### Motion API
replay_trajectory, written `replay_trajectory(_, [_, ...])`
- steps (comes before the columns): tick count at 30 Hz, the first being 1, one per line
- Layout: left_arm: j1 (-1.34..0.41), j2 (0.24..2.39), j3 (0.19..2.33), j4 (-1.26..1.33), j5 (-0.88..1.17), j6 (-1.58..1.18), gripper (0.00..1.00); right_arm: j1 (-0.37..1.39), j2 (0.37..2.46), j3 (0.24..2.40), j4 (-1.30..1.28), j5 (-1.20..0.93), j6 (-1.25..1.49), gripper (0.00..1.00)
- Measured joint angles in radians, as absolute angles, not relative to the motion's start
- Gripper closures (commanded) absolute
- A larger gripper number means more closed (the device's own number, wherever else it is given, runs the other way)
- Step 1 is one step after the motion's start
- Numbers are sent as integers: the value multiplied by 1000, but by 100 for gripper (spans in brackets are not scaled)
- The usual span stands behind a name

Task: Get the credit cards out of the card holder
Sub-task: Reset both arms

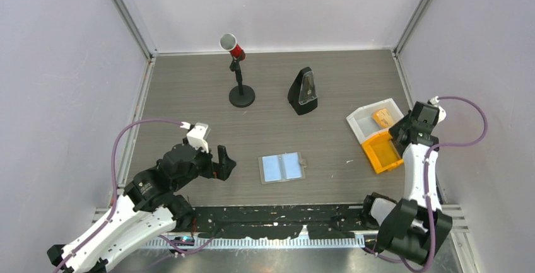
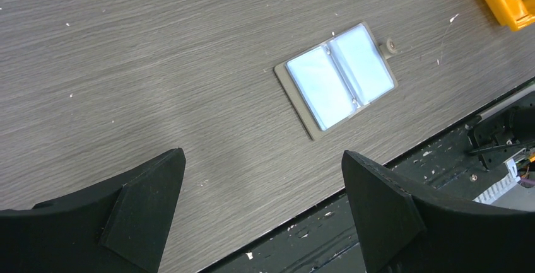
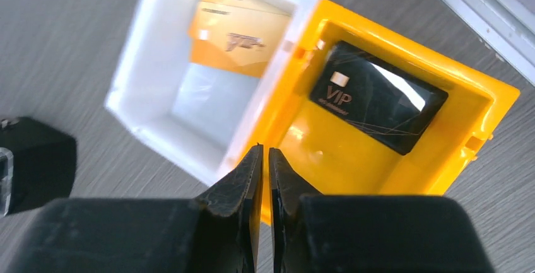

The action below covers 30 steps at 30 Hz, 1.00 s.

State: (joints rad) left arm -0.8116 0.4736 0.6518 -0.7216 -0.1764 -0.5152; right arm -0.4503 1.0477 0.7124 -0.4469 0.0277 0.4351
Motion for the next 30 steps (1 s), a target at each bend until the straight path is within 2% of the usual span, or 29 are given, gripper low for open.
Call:
replay_trajectory(6, [-812,473,692,-725,-183,-519,1,-258,878,773,-545,72,445,80])
replay_trajectory(14, [-812,482,725,-723,-181,-553,1,73,730,770,-608,57,490,66])
replay_trajectory(20, [-812,498,725,-722,-170,-569,1,391,713,738,-624,65,520,34])
replay_trajectory(22, [-812,496,725,-720,-165,-569,1,486,699,733,-627,70,530,16])
replay_trajectory(24, [-812,489,725,-712,-156,-569,1,550,680,731,-631,70,533,3])
replay_trajectory(27, [-812,463,725,-696,-142,-570,1,589,644,733,-653,66,521,1])
replay_trajectory(30, [-812,428,725,-677,-130,-575,1,593,604,761,-708,64,500,4])
